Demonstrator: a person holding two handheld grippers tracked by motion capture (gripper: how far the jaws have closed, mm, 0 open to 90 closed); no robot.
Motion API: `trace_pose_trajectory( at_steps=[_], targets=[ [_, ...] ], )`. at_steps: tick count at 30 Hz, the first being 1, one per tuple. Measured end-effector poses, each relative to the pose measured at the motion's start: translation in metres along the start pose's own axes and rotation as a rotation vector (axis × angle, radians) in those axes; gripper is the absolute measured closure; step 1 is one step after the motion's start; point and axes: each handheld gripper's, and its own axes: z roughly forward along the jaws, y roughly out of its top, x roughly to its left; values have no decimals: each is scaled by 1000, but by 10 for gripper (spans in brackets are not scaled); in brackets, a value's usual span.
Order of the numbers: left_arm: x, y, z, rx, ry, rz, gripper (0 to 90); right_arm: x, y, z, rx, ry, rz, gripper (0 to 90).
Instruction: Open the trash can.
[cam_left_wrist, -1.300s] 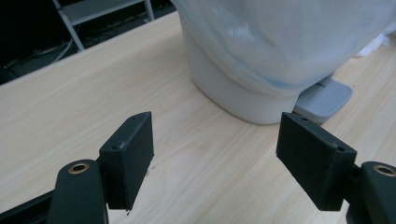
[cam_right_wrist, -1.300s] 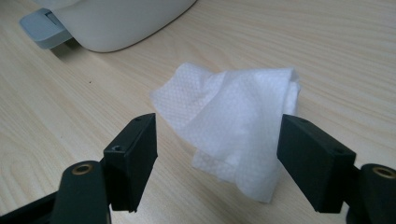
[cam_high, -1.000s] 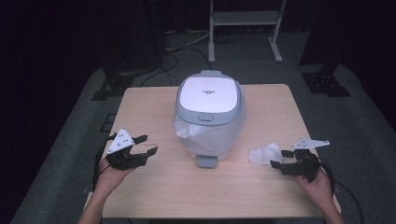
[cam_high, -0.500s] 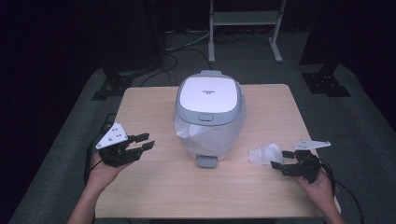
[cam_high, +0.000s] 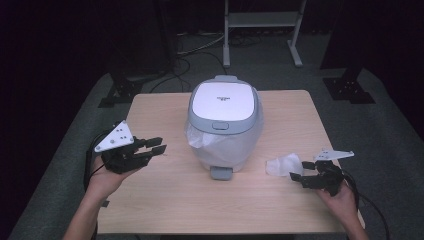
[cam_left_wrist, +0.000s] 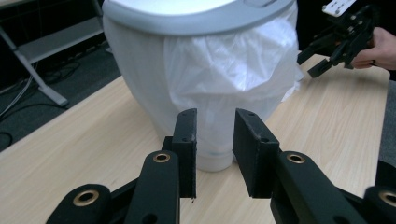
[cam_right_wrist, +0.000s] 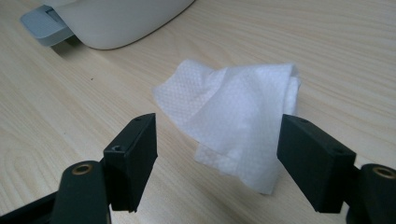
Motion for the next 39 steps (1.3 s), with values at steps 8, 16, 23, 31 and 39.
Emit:
trace_pose_trajectory(
  at_steps=[8, 16, 23, 31, 39],
  targets=[
    [-5, 23, -1, -10, -26, 35, 711, 0, 0, 0, 1, -2, -1, 277],
    [-8, 42, 4, -13, -51, 51, 720, 0, -1, -1, -3, -1, 7, 276],
    [-10, 54, 15, -17, -74, 63, 720, -1, -1, -1, -3, 0, 6, 277],
    [-11, 70, 29, -13, -95, 75, 720, -1, -1, -1, -5, 0, 6, 277],
    [-11, 78, 41, -5, -109, 74, 720, -1, -1, -2, -7, 1, 5, 277]
  ],
)
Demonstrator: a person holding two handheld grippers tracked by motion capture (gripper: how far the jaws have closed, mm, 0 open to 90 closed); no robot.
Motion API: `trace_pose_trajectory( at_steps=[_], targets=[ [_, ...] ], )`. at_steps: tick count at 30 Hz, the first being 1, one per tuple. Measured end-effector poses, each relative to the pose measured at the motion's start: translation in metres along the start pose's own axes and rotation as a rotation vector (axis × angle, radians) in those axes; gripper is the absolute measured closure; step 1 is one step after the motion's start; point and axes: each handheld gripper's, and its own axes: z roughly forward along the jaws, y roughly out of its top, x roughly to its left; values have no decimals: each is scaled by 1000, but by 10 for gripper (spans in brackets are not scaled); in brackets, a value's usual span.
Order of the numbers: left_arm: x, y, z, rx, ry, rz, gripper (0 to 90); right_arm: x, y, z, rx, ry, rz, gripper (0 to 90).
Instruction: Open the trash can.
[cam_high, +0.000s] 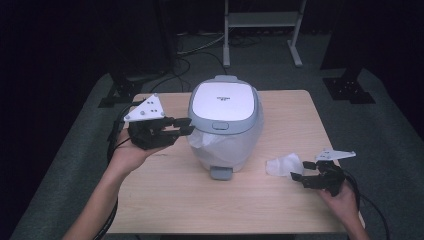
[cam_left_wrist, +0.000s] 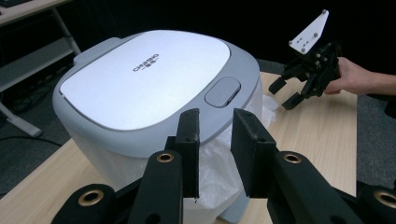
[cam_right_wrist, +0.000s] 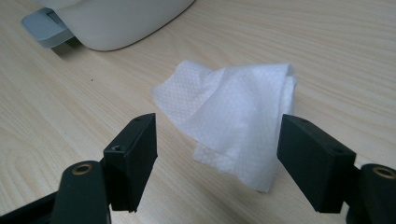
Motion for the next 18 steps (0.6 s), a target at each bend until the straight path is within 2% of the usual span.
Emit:
trace_pose_trajectory(
  at_steps=[18],
  targets=[
    [3, 16, 25, 20, -32, 4, 720, 0, 0, -1, 0, 3, -6, 276]
  ],
)
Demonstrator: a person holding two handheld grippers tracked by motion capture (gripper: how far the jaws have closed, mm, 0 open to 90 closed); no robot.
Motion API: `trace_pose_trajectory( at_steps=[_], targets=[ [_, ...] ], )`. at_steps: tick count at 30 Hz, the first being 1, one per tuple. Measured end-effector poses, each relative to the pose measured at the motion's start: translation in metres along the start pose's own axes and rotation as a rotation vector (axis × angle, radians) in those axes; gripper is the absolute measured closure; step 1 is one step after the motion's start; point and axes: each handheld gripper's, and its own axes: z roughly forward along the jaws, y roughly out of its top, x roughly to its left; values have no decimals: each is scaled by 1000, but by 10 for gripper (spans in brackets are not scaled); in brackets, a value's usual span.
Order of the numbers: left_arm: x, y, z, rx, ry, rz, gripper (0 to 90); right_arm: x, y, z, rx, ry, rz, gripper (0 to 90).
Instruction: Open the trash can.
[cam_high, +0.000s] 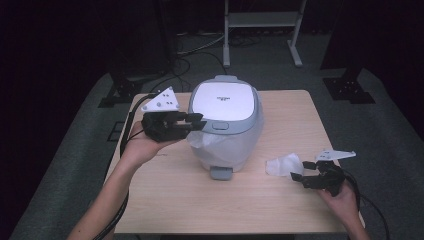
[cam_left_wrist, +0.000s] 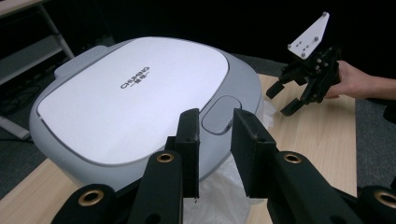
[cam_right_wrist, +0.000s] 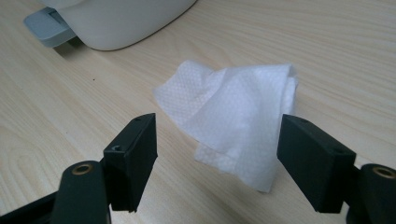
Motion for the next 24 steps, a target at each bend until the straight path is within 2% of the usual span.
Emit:
trace_pose_trajectory(
  at_steps=[24],
  targets=[
    [1, 12, 25, 22, -21, 5, 720, 0, 0, -2, -5, 5, -1, 276]
  ],
)
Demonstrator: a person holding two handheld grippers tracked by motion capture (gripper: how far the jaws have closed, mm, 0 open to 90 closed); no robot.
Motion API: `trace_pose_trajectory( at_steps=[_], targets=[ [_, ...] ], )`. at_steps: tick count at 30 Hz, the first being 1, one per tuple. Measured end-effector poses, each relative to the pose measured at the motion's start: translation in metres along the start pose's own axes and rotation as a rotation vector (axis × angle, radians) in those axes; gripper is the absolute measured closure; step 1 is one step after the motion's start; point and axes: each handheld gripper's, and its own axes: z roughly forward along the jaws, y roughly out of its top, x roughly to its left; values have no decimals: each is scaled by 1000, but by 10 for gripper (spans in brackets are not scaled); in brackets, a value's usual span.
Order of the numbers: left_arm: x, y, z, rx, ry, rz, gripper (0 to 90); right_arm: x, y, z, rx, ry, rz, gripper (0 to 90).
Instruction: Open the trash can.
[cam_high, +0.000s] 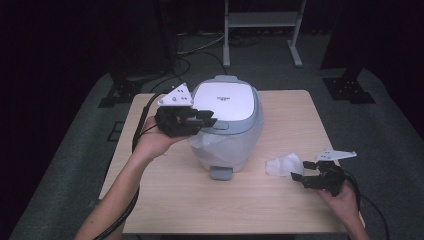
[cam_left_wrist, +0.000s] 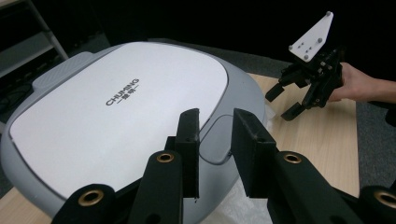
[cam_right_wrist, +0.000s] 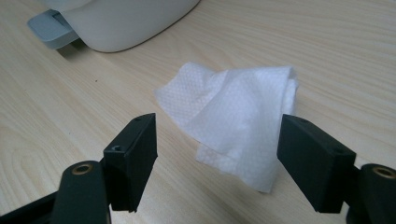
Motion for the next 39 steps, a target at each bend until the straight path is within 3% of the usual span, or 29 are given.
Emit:
trace_pose_trajectory(
  at_steps=[31, 39],
  targets=[
    [1, 4, 26, 54, -29, 6, 749, 0, 0, 1, 2, 6, -4, 277],
    [2, 0, 28, 35, -35, -13, 767, 1, 0, 1, 0, 5, -5, 276]
  ],
)
